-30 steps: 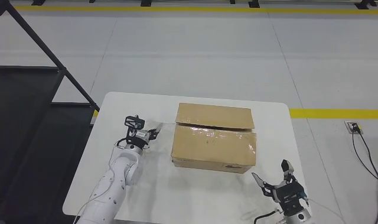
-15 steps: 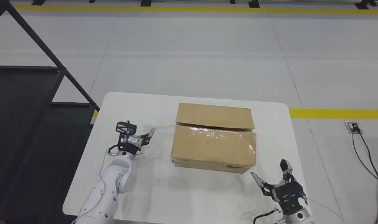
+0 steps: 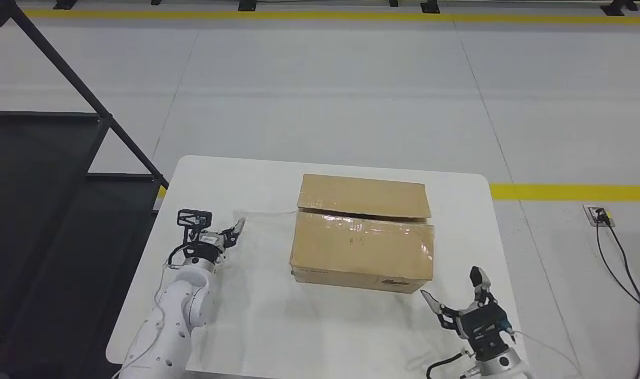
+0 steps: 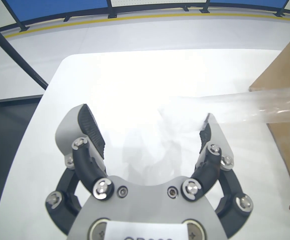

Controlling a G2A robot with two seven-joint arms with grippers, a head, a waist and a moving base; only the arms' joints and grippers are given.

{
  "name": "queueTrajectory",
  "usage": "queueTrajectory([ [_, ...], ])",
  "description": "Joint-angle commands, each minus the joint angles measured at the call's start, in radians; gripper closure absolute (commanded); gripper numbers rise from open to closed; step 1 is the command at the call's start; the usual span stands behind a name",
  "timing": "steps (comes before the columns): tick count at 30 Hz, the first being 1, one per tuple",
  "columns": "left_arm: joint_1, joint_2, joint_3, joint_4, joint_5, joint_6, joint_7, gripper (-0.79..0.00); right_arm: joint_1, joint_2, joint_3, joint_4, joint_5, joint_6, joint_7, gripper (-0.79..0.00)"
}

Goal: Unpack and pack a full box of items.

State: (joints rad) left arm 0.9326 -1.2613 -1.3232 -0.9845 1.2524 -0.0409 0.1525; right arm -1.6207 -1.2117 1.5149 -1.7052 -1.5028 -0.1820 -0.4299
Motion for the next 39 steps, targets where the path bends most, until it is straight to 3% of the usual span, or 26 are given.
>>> queueTrajectory([
  [1,-0.002,0.0,-0.004,0.007,-0.004,0.007,-0.006,-0.785,0.001,0.0,0.0,-0.001,-0.002,0.001,0.001,-0.785],
  [17,0.021,0.0,-0.051,0.058,-0.059,0.053,-0.028,-0.785,0.017,0.0,-0.012,-0.003,-0.013,-0.006,0.016,-0.785],
  [27,0.08,0.005,-0.083,0.023,-0.087,0.046,-0.015,-0.785,0.032,-0.001,-0.021,0.002,-0.016,-0.009,0.023,-0.785],
  [30,0.105,0.006,-0.1,-0.036,-0.113,0.027,0.002,-0.785,0.035,-0.001,-0.024,-0.002,-0.02,-0.01,0.022,-0.785],
  [34,0.166,0.014,-0.14,-0.185,-0.149,-0.016,0.015,-0.785,0.042,-0.001,-0.015,-0.037,-0.009,-0.002,0.031,-0.785],
  [39,0.27,0.031,-0.229,-0.416,-0.213,-0.118,-0.015,-0.785,0.088,0.001,0.024,-0.094,0.172,-0.113,0.153,-0.785],
])
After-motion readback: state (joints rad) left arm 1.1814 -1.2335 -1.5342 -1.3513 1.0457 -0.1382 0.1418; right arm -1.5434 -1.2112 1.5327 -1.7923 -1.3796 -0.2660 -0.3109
